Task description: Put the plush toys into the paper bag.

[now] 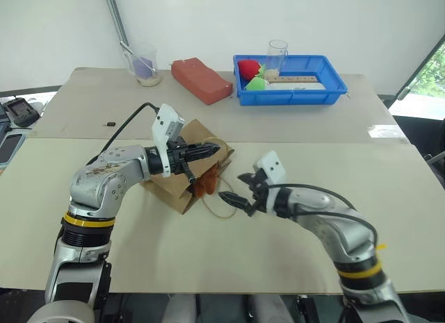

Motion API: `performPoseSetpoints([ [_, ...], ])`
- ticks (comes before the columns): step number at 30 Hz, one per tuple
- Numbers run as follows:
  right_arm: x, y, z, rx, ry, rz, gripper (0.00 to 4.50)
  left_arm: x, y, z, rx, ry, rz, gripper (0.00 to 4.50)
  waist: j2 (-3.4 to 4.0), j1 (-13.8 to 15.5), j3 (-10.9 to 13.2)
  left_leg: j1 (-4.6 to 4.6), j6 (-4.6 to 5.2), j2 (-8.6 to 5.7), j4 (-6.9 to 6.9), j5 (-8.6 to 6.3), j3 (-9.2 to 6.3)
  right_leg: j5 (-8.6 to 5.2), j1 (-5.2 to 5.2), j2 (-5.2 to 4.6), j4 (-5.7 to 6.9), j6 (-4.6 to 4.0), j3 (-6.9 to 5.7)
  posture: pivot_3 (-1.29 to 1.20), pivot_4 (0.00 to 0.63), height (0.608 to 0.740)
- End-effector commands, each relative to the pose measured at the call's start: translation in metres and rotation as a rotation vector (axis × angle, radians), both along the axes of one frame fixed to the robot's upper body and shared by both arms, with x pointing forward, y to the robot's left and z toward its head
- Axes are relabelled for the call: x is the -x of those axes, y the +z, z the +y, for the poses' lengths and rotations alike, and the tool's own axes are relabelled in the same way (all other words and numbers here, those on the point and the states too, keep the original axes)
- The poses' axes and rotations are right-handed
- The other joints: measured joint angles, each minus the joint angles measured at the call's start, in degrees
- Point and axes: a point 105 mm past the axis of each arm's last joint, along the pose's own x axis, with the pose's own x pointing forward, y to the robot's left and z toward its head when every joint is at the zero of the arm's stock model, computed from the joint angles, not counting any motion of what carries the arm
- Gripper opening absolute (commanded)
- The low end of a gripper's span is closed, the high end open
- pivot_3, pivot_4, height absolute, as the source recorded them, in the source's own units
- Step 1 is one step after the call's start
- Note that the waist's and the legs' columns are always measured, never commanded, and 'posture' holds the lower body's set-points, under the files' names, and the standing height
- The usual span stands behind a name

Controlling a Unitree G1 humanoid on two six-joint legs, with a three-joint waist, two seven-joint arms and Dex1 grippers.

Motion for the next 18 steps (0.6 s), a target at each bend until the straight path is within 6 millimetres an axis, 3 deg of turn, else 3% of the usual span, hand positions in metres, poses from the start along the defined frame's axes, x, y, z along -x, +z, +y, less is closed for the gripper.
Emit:
performPoseSetpoints([
  [1,0.006,-0.005,-0.005,0.033,-0.034,-0.029,4.46,0.002,0.009,-0.001,0.008,-0.016,-0.046,0.00,0.00,-0.1,0.0,0.00,0.00,0.00,0.00,0.00,0.00,0.00,0.02,0.00,-0.03,0.00,0.00,0.00,0.150,0.740],
  [10,-0.002,-0.025,0.018,-0.019,-0.086,0.019,4.46,0.002,0.010,-0.002,0.008,-0.018,-0.050,0.00,0.00,-0.3,0.0,0.05,0.00,0.05,0.02,0.00,0.02,0.01,0.01,0.07,0.03,-0.01,0.03,0.00,0.150,0.740],
  [13,-0.006,-0.033,0.021,0.021,-0.089,0.019,3.70,0.002,0.010,-0.001,0.009,-0.016,-0.054,0.00,0.00,-0.2,0.0,0.05,0.00,0.03,0.03,0.00,0.03,0.01,0.02,0.04,0.02,-0.01,0.03,0.00,0.150,0.740],
  [18,-0.002,-0.037,0.018,0.070,-0.062,0.002,2.01,0.002,0.012,0.001,0.014,-0.006,-0.059,0.00,0.00,-0.1,0.0,0.04,0.00,0.04,0.01,0.00,0.02,0.01,0.02,0.04,0.00,-0.02,0.02,0.00,0.150,0.740],
])
